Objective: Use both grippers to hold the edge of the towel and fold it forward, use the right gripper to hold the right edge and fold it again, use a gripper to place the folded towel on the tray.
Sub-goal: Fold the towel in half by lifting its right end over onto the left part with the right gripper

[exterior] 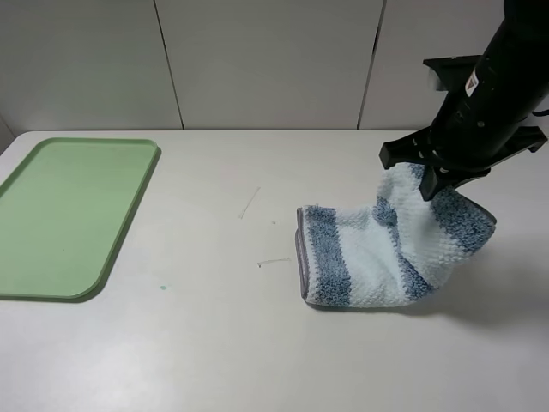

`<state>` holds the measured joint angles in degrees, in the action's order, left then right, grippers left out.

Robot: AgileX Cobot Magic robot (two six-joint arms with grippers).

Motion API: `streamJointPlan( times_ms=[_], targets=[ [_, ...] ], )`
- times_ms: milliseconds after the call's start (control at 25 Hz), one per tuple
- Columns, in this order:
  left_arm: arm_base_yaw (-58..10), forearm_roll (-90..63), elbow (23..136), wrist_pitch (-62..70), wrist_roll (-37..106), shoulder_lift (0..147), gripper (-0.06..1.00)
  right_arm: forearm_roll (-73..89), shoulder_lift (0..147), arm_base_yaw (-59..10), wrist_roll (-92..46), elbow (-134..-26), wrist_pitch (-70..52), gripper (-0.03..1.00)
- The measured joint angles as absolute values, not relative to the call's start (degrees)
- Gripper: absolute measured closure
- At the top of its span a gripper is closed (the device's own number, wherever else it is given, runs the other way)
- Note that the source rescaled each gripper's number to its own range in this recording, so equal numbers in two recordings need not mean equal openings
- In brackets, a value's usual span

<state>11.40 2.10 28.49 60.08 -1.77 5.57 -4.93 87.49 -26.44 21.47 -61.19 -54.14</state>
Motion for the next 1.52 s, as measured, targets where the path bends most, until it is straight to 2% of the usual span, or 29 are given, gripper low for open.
streamJointPlan(
  times_ms=[320,640,680,720,800,880,920,1040,1280,1520],
  targets=[
    [11.4,2.1,28.5,60.1,-1.8,5.6,-0.05,-3.7,93.9,-33.0,23.0,-61.2,-50.1,0.91],
    [11.4,2.1,28.5,60.1,-1.8,5.6,-0.05,-1.6,96.7,-34.8,23.8,-61.2,-45.7,0.90],
    [11.4,2.1,28.5,60.1,-1.8,5.6,-0.05,-1.3,96.8,-34.8,23.8,-61.2,-45.1,0.86],
    [11.4,2.1,28.5,60.1,-1.8,5.6,-0.05,-0.8,96.8,-34.8,23.9,-61.2,-44.6,0.74],
    [11.4,2.1,28.5,60.1,-1.8,5.6,-0.05,0.0,96.9,-34.8,23.9,-61.2,-43.6,0.29],
    [11.4,2.1,28.5,60.1,-1.8,5.6,-0.05,0.4,96.9,-34.8,23.7,-61.2,-43.4,0.09],
    [11.4,2.1,28.5,60.1,-1.8,5.6,-0.05,0.9,96.9,-34.8,23.2,-61.2,-43.3,0.04],
    [11.4,2.1,28.5,60.1,-1.8,5.6,-0.05,2.6,96.6,-34.8,21.8,-61.2,-43.1,-0.02],
    [11.4,2.1,28.5,60.1,-1.8,5.6,-0.05,2.8,93.9,-34.8,21.1,-61.3,-42.7,-0.03],
    [11.4,2.1,28.5,60.1,-1.8,5.6,-0.05,2.9,88.2,-34.8,19.6,-61.3,-48.5,-0.03]
  ],
)
